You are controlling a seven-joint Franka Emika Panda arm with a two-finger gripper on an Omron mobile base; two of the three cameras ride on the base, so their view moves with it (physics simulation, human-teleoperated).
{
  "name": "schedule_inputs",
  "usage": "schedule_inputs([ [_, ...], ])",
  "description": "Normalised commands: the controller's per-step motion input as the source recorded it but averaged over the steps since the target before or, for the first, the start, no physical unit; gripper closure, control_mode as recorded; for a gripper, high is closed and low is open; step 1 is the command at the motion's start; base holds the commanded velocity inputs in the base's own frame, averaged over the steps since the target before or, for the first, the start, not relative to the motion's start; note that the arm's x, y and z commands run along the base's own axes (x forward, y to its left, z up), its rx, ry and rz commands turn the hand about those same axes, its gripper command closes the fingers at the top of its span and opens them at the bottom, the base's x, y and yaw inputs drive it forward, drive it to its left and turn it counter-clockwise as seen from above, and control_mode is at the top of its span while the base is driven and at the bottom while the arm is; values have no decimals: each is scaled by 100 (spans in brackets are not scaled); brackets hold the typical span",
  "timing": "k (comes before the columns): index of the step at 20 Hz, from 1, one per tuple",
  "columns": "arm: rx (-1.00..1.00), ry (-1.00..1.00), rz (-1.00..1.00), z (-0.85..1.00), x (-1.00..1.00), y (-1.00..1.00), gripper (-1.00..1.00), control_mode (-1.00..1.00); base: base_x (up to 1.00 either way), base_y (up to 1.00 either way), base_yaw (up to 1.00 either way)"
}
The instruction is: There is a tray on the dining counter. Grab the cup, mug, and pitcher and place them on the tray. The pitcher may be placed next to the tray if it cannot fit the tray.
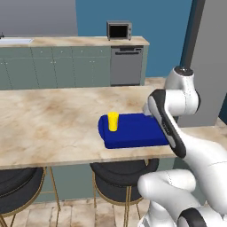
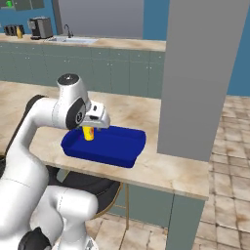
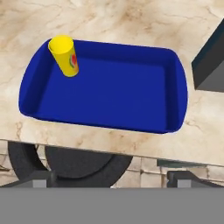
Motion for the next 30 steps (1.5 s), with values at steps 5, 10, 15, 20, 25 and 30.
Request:
schedule_inputs([
  [5,0,0,0,1,-70,-3,-100,-100,0,0,0],
  [10,0,0,0,0,-58,0,-100,-100,0,0,0],
  [15,0,0,0,1,-14,0,-100,100,-79,0,-1],
  [20,0,0,0,0,0,0,-100,100,-100,22,0],
  [25,0,0,0,0,0,0,-100,100,-100,100,6],
  [30,0,0,0,0,0,0,-100,100,-45,100,0],
])
